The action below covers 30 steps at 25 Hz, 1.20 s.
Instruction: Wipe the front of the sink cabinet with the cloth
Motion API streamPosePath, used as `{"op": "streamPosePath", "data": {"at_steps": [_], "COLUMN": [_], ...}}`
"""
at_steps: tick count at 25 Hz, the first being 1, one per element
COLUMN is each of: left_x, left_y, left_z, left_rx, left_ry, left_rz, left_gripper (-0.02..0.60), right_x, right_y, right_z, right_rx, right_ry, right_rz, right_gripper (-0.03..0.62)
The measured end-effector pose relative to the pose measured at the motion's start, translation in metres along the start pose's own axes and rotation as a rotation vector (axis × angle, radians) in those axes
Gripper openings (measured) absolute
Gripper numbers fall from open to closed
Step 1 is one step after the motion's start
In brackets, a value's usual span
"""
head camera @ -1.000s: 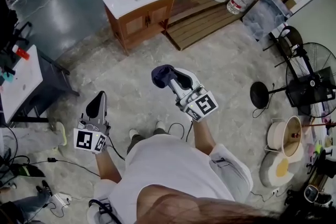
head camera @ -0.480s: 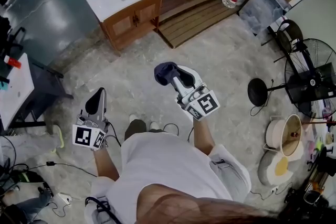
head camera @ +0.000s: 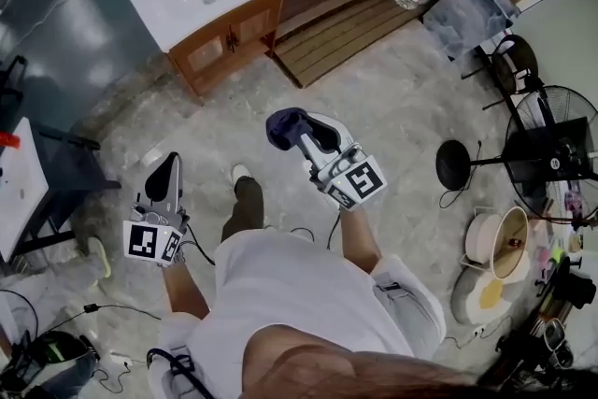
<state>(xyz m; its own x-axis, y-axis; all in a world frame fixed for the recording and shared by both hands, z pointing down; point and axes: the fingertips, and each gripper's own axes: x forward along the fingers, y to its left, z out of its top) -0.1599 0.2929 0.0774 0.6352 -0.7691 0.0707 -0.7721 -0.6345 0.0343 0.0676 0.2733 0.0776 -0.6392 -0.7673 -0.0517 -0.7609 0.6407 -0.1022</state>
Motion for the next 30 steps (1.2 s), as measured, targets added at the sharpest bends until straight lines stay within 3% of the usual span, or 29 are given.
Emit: {"op": "streamPosePath", "data": {"at_steps": [6,10,16,24,30], "left_x": [0.083,0.130,0.180,0.243,0.271], "left_y": [0.080,0.109,0.117,0.106,0.123], "left_z": [-0.004,-0.005,-0.020,-0.058,-0.098], "left_rx": [-0.033,-0.031,-0.053,-0.128,-0.168], "left_ry": [0.025,0.029,0.050,0.104,0.095], "left_rz": [-0.024,-0.044,-0.029,0.088,0.113], "left_gripper": [0.003,0.003,0.003,0.003,0.003], "right_x": [0.105,0.142,0.172,0.212,0.278], "right_y": [-0.054,-0.089,-0.147,-0.226,-0.245], "right_z": [-0.004,-0.009,-0.040,-0.092,-0.140], "right_rx": [0.006,0.017,0.026,0.052,-0.005], "right_ry": [0.053,0.059,0.086,0.180,0.184], "right_rz": [0.025,0.003,-0.011,0.092,0.147], "right_gripper": [0.067,0.067,0.067,0.067,0.066]}}
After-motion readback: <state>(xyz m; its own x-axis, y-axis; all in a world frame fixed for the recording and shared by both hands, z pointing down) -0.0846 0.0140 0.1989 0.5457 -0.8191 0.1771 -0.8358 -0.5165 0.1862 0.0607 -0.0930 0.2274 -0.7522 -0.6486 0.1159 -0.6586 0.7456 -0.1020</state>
